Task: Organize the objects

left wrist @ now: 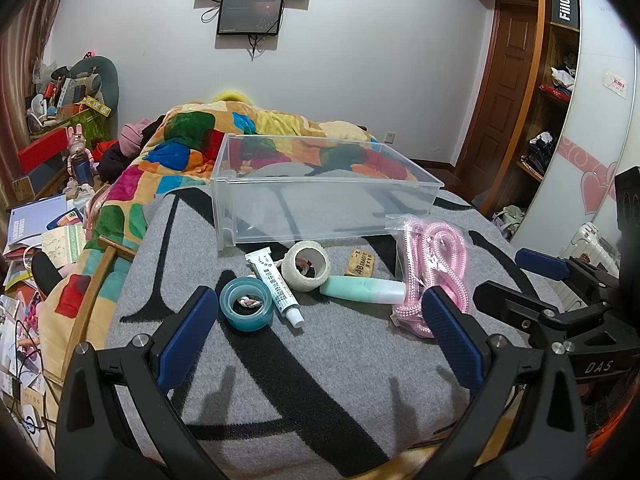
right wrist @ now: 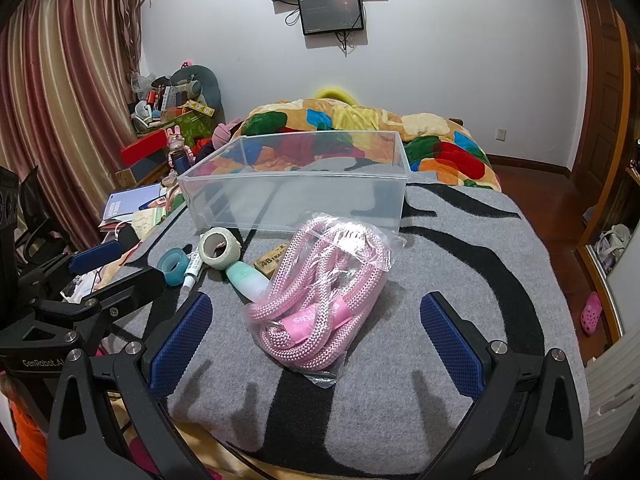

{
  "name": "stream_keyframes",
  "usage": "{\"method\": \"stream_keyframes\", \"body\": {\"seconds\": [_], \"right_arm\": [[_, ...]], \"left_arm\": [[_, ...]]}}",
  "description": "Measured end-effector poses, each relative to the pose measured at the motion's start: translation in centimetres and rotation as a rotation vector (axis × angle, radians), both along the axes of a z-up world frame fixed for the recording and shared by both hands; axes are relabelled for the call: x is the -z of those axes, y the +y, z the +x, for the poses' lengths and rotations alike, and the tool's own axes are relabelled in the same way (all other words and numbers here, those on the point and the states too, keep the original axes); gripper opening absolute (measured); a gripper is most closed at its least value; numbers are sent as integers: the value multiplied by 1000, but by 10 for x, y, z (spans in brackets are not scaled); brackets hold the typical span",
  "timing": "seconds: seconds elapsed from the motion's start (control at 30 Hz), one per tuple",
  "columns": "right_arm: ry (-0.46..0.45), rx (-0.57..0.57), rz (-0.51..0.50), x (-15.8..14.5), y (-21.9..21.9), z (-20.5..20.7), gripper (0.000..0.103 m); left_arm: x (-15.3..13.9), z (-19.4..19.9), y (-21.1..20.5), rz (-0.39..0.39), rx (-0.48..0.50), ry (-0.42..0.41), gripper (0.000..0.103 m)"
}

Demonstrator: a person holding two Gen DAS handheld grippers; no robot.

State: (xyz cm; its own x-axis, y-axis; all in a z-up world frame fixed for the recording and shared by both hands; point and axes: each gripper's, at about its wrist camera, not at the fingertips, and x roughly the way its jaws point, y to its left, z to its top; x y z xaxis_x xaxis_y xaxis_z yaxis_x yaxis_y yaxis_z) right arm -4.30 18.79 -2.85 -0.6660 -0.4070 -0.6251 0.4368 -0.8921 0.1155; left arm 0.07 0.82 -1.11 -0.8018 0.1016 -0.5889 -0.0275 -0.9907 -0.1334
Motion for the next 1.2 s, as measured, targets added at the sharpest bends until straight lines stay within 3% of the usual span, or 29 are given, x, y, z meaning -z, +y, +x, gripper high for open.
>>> {"method": "stream_keyframes", "body": {"seconds": [1.2], "right_arm": [[-3,11,-8,2,1,-1,103]], "left_arm": [[-1,0,-1,7,-10,12,103]]}}
